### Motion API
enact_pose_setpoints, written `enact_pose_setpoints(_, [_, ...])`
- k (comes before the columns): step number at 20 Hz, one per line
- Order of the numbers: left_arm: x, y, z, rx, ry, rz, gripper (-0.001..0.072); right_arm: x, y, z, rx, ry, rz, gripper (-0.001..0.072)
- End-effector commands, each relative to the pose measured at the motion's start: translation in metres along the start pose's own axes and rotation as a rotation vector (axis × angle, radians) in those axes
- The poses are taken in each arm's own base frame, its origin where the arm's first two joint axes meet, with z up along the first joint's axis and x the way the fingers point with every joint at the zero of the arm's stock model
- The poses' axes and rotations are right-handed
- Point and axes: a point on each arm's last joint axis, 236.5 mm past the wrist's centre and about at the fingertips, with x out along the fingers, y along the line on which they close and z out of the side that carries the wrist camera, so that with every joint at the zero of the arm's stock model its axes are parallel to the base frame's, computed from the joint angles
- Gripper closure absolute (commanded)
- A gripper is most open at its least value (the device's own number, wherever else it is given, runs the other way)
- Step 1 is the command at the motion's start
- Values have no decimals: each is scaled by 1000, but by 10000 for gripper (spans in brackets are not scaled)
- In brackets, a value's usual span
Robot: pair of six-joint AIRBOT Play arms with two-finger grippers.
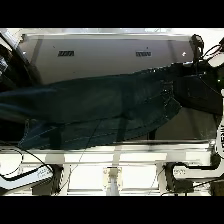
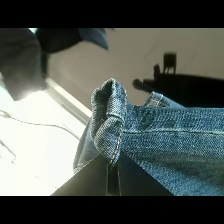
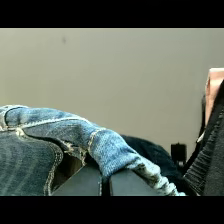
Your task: Fold the clothes and pants, and hang the long-sleeved shirts on hangers.
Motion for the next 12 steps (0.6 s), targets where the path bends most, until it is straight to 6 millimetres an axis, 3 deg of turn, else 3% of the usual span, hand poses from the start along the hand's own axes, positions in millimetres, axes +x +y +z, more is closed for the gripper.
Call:
enact_pose_setpoints(1, [44, -20, 12, -2, -30, -28, 684, 29, 0, -12, 29, 48, 10, 689])
enact_pose_setpoints(4, [78, -41, 37, 1, -61, -66, 685, 64, -15, -12, 143, 32, -14, 689])
enact_pose_setpoints(8, [145, -65, 57, 6, -39, -74, 685, 89, -33, -4, 226, -18, -42, 688])
enact_pose_setpoints(10, [168, -75, 74, -21, -87, -86, 685, 97, -39, 7, 226, -72, -60, 688])
enact_pose_setpoints(12, [176, -82, 97, -55, -176, -105, 685, 104, -37, 29, 241, -148, -62, 688])
